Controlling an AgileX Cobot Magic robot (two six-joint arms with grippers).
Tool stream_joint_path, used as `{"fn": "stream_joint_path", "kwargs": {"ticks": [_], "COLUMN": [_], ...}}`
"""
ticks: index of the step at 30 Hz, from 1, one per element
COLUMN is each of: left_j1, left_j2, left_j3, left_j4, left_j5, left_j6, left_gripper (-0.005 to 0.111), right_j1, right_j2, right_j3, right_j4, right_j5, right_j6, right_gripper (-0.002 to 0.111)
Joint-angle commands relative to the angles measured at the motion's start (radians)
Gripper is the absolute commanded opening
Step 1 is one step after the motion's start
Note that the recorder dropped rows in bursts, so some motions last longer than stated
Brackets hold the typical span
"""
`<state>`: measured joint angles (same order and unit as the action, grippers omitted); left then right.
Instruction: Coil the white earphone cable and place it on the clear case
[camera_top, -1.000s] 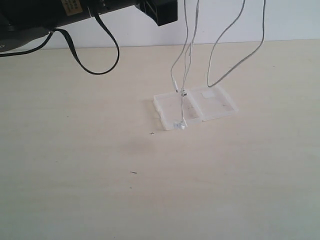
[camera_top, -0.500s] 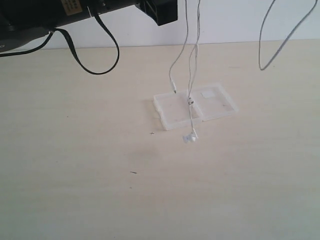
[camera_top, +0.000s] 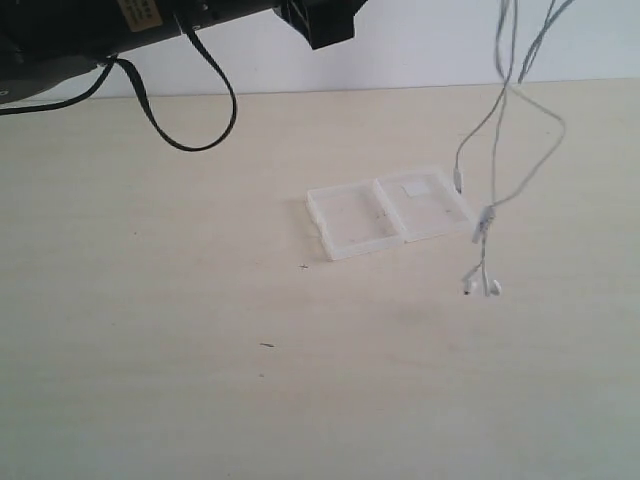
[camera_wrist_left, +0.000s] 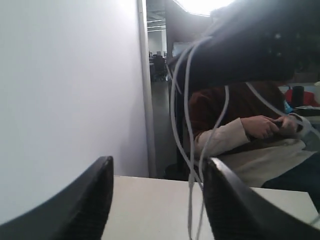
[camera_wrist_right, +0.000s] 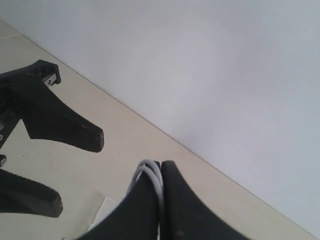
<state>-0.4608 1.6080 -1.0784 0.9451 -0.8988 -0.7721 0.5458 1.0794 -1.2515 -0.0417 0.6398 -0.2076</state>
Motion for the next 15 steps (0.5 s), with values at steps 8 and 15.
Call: {"fn": "stream_joint_path", "kwargs": {"ticks": [8,15], "left_j1": [-0.005,-0.032], "left_j2": [0.025,0.1], "left_j3": [0.013,0.015], "left_j4": [0.117,0.113], "left_j5": [-0.015,-0.013], "left_j6": [-0.152,-0.149], "left_gripper": [0.071,0.071], "right_j1": [0.001,0.001], "right_j2": [-0.005,0.007], "right_j3": [-0.062,-0.062], "right_j4": [-0.012,-0.012], "right_j5": [0.047,0.046], "right_j6": [0.0,0.002], "right_gripper": [0.0,0.0]}}
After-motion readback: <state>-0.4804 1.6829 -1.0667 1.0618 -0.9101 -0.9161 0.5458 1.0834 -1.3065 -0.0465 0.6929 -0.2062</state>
